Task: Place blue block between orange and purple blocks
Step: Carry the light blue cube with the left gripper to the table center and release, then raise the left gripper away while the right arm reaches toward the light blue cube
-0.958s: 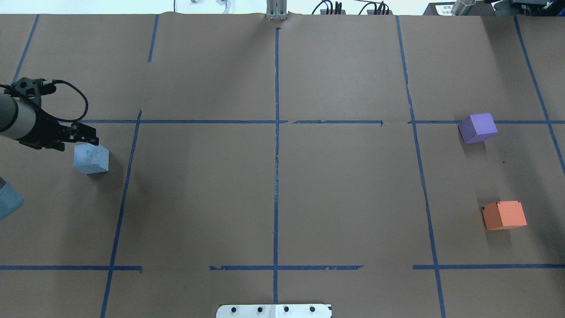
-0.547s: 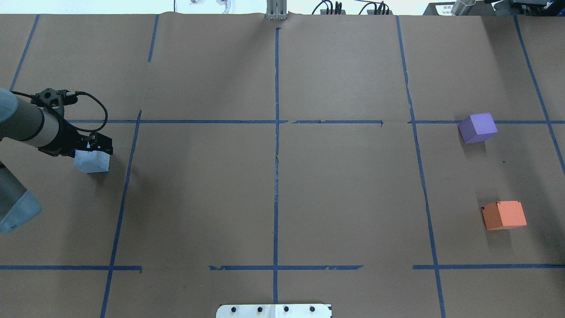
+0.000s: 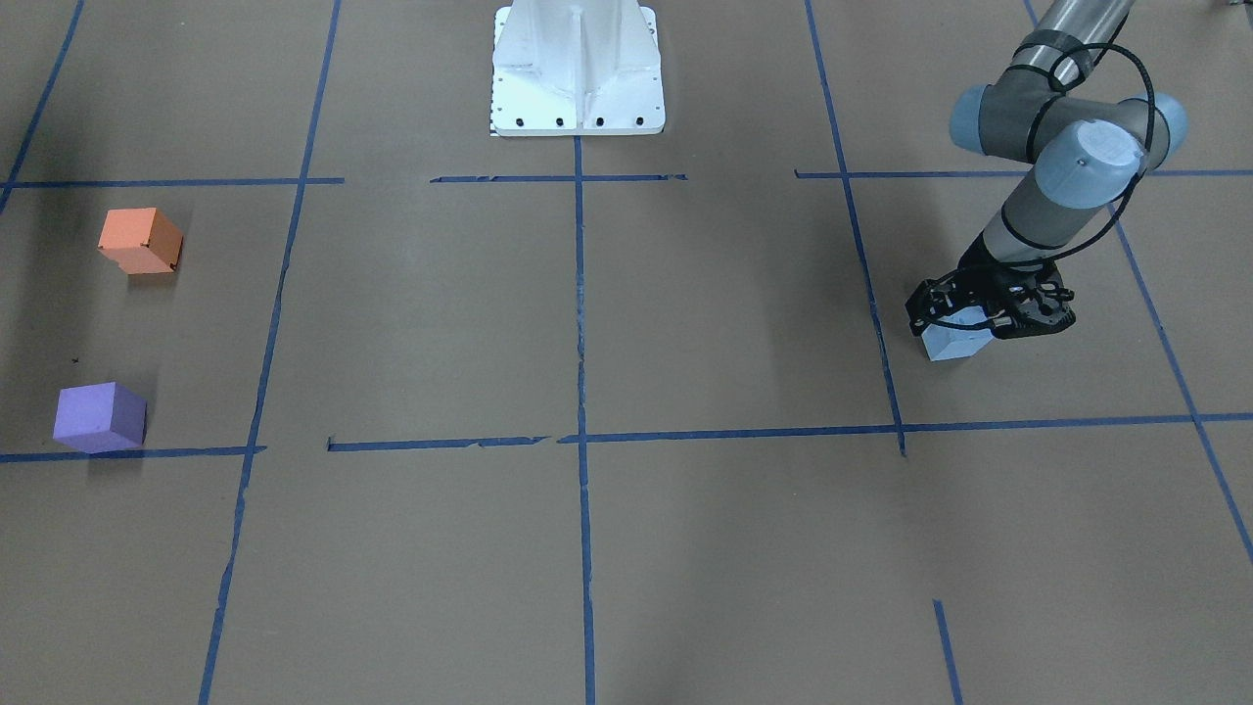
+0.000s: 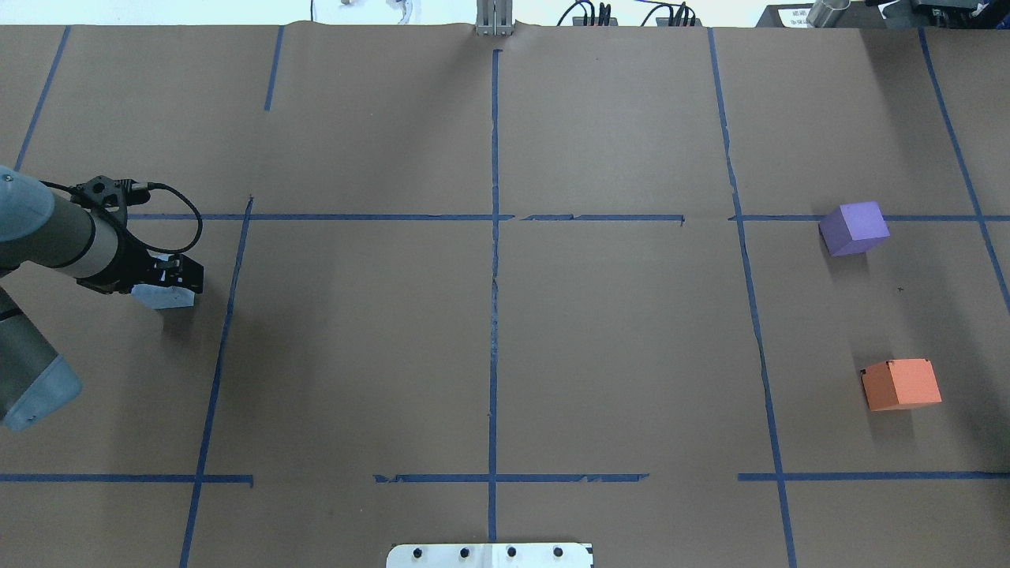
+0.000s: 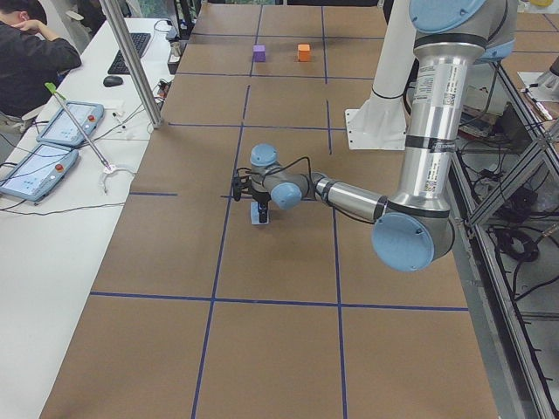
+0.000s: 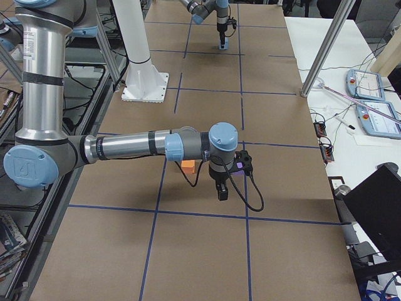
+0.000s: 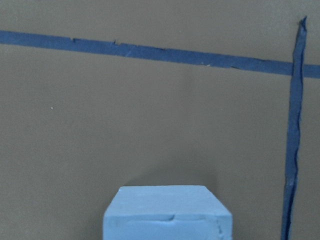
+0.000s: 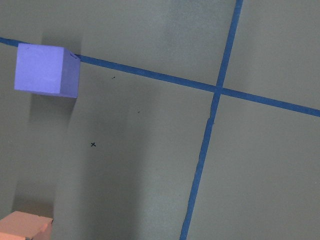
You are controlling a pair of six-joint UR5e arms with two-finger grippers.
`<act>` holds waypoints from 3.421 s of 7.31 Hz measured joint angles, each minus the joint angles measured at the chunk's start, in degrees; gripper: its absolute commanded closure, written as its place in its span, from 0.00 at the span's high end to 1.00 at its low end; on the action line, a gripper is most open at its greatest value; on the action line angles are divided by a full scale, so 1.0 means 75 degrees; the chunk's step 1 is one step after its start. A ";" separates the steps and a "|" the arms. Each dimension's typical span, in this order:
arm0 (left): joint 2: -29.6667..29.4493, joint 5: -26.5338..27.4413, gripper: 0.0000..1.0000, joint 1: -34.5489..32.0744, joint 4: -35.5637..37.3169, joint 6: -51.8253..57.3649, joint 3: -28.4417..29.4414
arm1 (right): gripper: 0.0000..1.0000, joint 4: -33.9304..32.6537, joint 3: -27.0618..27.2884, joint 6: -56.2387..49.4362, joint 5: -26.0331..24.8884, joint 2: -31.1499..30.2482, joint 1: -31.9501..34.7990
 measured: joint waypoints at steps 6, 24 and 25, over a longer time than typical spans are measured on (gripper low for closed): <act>-0.3393 0.0479 0.23 0.0581 0.3560 -0.0120 -0.0378 | 1.00 -0.0002 -0.0026 0.0000 0.0000 -0.0023 0.0000; -0.1035 -0.1219 1.00 -0.3912 0.6022 0.7507 -0.1708 | 1.00 -0.0092 0.0770 0.4988 0.0186 0.2734 -0.2749; -0.0616 -0.1248 1.00 -0.4517 0.6004 0.8221 -0.1549 | 1.00 -0.0184 0.0702 0.5927 -0.0206 0.3416 -0.3532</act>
